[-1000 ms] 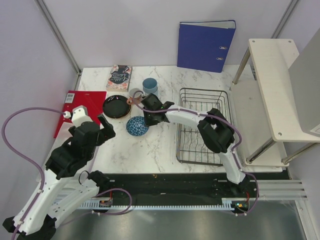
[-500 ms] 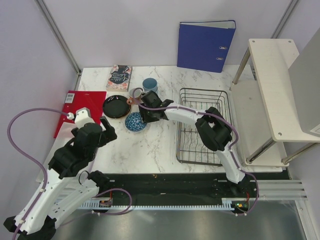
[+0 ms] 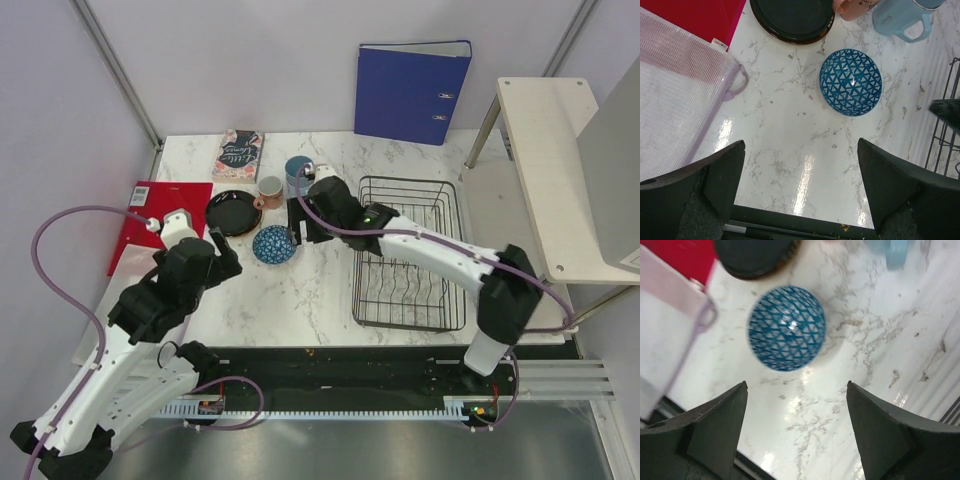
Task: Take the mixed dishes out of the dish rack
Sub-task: Place the bowl at the center of the board, then reset both arms
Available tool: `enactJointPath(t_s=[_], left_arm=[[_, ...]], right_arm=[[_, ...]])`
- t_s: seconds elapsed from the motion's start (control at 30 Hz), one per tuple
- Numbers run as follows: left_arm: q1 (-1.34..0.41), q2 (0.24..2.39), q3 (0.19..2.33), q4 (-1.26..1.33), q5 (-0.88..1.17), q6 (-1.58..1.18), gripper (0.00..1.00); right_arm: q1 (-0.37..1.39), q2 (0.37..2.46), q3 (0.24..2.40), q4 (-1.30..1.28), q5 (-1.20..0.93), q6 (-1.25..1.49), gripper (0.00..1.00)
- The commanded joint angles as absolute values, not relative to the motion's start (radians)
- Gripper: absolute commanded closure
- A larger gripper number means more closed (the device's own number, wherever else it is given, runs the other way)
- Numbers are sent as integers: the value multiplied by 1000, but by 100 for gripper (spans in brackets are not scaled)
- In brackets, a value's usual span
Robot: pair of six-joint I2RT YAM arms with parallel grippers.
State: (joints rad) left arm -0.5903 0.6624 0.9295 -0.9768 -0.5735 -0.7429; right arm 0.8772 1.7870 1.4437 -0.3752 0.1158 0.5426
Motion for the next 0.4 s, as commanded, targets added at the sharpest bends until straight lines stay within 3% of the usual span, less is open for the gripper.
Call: enactJointPath(t_s=[0.0,0.37], left_arm=[[-589,693,930,-907,-542,-742,1],[-591,761,905,-822,-397,-721,1]], right_arm=[[911,1568,1417,-331,205,514,13],[997,1166,1077,-270,480,417,12]])
